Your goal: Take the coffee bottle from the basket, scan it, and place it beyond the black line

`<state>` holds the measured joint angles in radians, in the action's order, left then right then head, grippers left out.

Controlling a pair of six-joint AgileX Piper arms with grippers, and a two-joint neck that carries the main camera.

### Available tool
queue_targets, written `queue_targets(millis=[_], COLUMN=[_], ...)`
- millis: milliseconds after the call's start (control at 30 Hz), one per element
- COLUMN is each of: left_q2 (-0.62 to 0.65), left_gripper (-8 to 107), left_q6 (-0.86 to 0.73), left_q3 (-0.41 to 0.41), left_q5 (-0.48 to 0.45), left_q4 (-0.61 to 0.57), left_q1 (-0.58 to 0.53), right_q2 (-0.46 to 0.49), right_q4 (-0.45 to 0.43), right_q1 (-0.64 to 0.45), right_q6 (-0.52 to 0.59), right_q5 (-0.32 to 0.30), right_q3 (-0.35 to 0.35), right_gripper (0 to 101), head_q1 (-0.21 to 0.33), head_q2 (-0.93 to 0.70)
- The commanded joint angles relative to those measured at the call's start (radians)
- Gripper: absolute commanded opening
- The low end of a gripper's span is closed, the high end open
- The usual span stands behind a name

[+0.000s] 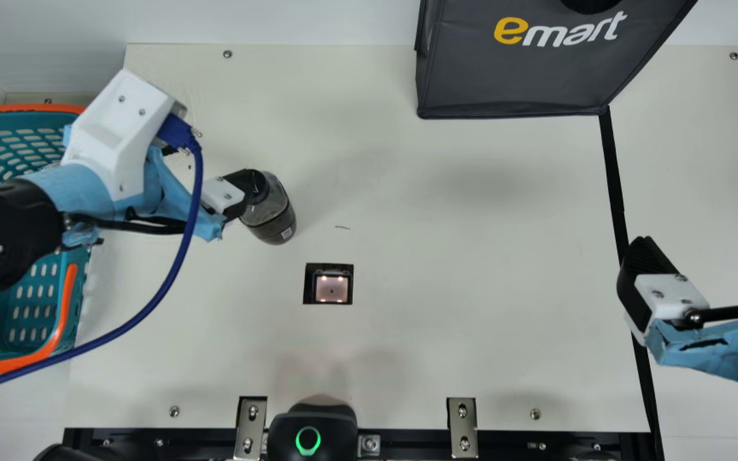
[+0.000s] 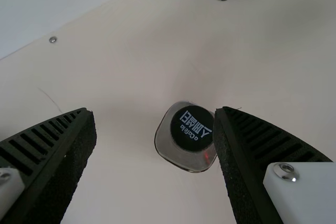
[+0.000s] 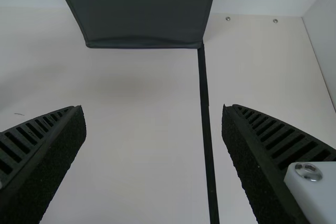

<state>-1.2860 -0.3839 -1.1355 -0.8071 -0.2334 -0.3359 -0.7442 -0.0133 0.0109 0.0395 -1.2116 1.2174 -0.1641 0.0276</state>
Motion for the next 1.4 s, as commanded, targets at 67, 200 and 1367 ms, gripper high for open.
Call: queue_targets(millis=[67, 200, 1367], left_q2=[-0.024, -0.048, -0.158], left_gripper=[90, 90, 90], left_q6=[0.049, 0.113, 0.603], left_q3=[-0.019, -0.037, -0.139], left_q5=[-0.007, -0.012, -0.165], left_q4=[0.036, 0.078, 0.288], left_q1=[-0.016, -0.036, -0.206], right_q2=[0.0, 0.0, 0.0], right_q4=[0.0, 0.0, 0.0], right_q1=[0.0, 0.0, 0.0], right_q6=[0.0, 0.0, 0.0], right_q5=[0.0, 0.0, -0.001], right_q3=[0.0, 0.0, 0.0], right_gripper=[91, 91, 91], head_q1=[0.026, 0.026, 0.026], head_q2=[0.0, 0.0, 0.0])
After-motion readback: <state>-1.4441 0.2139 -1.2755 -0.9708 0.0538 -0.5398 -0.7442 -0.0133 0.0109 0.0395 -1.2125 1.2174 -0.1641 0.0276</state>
